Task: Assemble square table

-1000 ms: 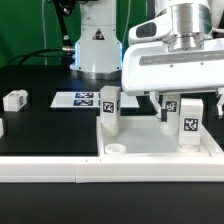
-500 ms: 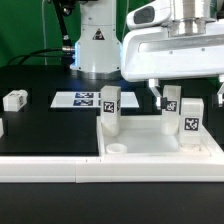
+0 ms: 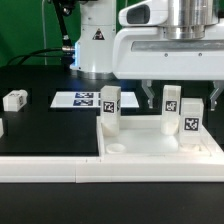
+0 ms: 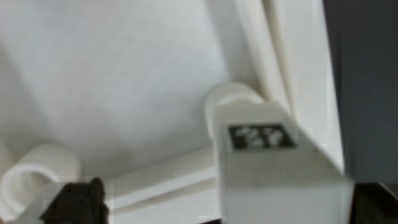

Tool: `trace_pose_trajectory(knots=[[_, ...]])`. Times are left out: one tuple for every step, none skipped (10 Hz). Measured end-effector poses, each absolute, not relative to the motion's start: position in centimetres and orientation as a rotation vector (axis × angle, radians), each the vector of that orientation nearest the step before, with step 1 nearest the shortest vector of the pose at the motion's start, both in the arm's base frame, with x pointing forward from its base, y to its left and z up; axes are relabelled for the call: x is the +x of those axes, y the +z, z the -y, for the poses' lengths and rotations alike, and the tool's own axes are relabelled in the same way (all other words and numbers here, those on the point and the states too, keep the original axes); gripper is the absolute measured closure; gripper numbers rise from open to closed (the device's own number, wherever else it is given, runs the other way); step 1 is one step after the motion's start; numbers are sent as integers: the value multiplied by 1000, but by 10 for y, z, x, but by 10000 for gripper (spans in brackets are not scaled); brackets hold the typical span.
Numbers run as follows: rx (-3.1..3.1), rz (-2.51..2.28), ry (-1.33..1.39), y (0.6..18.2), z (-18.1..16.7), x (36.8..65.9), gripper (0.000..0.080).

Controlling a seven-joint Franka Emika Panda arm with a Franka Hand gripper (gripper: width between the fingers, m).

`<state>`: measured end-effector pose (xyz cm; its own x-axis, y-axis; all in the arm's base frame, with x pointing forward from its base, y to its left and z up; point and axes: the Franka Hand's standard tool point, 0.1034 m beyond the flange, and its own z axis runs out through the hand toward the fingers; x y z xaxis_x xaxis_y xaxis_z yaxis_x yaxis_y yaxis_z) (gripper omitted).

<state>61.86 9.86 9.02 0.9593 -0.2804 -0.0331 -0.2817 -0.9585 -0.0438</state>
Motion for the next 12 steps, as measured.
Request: trace_pose_trajectory(knots=[[-3058,-459,145,86,-96,618,150],[-3048,-480,279,80,-92,615,150],[-3045,-501,240,79,-94,623,150],[-3036,-521,213,78,-103,624,150],[-3028,-546,176,75,-109,626,150],[-3021,-566,121,75,-117,629,150],[-3012,-575,62,77,-126,630,150],[-3000,-616,-6,78,-130,632,150],[-3001,-619,-3,78,-128,631,150],[-3001,-621,-4,77,-127,631,150],[-3001,-623,-4,77,-126,632,275],[-3001,-626,-5,77,-125,632,413]])
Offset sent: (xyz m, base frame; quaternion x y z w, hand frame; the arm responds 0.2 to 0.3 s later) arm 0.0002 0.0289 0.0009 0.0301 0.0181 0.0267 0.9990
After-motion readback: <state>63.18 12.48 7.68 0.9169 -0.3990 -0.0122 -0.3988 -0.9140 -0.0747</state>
